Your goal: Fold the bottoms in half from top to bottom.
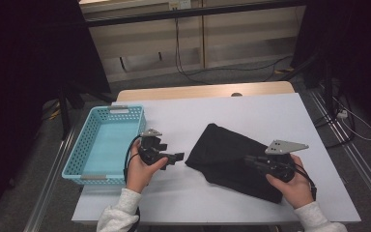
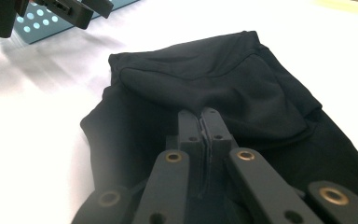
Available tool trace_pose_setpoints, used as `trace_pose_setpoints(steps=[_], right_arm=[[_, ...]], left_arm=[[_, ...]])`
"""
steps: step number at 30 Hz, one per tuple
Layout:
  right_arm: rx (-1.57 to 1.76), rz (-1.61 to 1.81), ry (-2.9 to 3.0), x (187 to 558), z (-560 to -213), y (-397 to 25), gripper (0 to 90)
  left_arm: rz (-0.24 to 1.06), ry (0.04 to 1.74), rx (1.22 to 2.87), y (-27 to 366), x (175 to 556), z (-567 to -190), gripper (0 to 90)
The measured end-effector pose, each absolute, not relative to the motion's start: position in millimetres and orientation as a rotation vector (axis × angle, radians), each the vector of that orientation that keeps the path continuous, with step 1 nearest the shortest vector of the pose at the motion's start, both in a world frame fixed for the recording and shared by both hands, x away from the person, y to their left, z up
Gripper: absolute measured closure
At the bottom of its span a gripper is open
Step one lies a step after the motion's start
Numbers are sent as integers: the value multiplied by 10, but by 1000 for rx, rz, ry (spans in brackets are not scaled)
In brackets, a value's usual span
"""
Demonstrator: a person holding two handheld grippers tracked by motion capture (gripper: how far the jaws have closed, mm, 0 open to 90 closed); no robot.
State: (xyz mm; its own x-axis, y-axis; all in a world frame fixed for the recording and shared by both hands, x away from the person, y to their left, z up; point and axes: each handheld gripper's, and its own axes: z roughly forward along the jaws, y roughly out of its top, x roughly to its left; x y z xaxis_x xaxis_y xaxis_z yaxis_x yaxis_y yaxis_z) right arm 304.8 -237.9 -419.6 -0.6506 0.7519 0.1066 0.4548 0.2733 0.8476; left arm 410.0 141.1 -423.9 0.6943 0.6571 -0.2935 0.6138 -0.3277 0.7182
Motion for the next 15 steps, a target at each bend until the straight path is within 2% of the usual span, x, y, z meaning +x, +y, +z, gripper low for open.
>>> trace_pose_setpoints(steps=[15], right_arm=[[1113, 1324, 2231, 3049, -4188, -2398, 891]], left_arm=[[41, 976, 2019, 1451, 4087, -4206, 110]])
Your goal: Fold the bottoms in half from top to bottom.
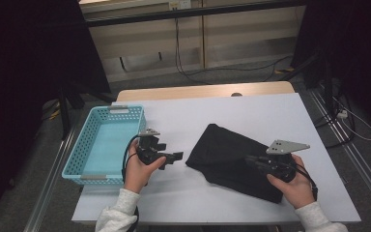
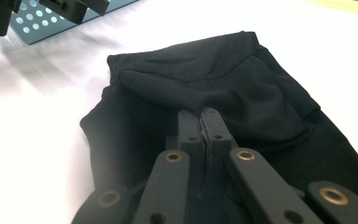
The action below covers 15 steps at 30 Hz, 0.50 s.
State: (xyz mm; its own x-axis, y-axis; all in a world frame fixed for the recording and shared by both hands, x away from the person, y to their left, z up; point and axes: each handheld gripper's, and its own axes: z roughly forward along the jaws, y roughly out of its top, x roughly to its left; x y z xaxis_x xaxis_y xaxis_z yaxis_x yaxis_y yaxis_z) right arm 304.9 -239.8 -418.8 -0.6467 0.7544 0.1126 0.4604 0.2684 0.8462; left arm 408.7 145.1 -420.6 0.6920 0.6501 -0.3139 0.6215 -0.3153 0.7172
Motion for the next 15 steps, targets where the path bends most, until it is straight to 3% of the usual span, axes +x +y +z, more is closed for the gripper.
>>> trace_pose_setpoints(steps=[15], right_arm=[[1123, 1313, 2232, 3019, -4179, -2454, 891]], left_arm=[[59, 974, 2015, 1446, 4095, -4178, 109]])
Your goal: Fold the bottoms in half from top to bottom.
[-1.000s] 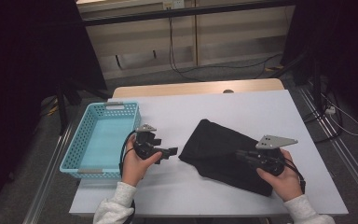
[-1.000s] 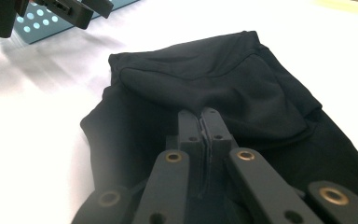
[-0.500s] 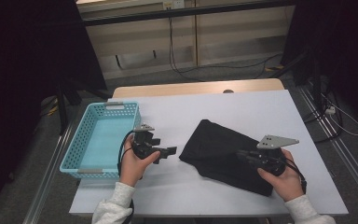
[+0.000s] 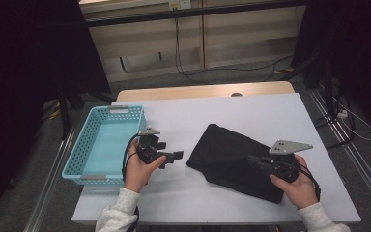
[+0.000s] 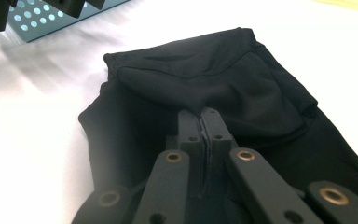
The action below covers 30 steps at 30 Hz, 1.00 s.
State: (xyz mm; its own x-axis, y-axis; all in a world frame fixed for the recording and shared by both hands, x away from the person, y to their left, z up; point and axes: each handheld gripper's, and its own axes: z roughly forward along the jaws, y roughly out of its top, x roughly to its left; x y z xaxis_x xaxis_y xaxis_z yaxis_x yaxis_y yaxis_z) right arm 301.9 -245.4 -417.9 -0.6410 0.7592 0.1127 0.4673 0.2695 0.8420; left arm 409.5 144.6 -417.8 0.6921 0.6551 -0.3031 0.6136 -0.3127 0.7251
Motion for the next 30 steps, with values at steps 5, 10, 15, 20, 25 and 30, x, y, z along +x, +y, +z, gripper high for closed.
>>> trace_pose_setpoints(steps=[5, 10, 15, 20, 25, 30], right_arm=[[1125, 1312, 2233, 3002, -4182, -2456, 892], [1145, 1309, 2239, 2998, -4212, -2486, 892], [1140, 1308, 2238, 2976, -4190, -2505, 892], [1148, 1296, 2243, 2955, -4196, -2518, 891], [1154, 1306, 2232, 2921, -4190, -2555, 892], [1167, 1306, 2224, 2884, -4190, -2596, 892]], left_arm=[[55, 971, 2013, 1405, 4114, -4184, 109], [42, 964, 2018, 1376, 4127, -4200, 109], [43, 963, 2020, 1384, 4142, -4193, 109], [43, 962, 2018, 1370, 4158, -4190, 109], [41, 962, 2011, 1349, 4175, -4175, 109], [41, 962, 2010, 1346, 4203, -4171, 109]])
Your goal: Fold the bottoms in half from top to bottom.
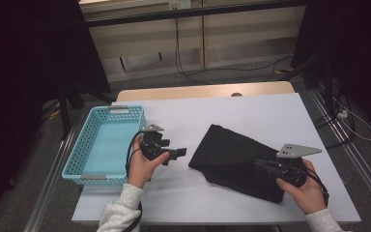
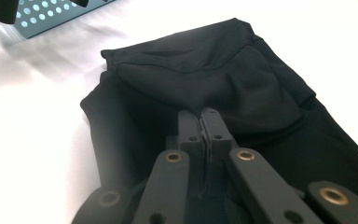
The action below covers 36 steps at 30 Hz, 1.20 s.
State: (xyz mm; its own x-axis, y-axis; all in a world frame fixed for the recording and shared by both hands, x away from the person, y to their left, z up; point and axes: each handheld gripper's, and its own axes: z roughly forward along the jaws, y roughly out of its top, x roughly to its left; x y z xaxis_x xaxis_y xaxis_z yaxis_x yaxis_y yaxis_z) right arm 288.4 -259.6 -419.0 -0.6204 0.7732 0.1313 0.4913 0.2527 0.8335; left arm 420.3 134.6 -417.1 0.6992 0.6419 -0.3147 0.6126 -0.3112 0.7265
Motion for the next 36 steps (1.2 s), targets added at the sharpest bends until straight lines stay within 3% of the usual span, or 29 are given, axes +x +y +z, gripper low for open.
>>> trace_pose_setpoints(steps=[36], right_arm=[[1204, 1312, 2185, 2741, -4155, -2734, 892]], left_arm=[[22, 939, 2026, 1264, 4235, -4146, 102]])
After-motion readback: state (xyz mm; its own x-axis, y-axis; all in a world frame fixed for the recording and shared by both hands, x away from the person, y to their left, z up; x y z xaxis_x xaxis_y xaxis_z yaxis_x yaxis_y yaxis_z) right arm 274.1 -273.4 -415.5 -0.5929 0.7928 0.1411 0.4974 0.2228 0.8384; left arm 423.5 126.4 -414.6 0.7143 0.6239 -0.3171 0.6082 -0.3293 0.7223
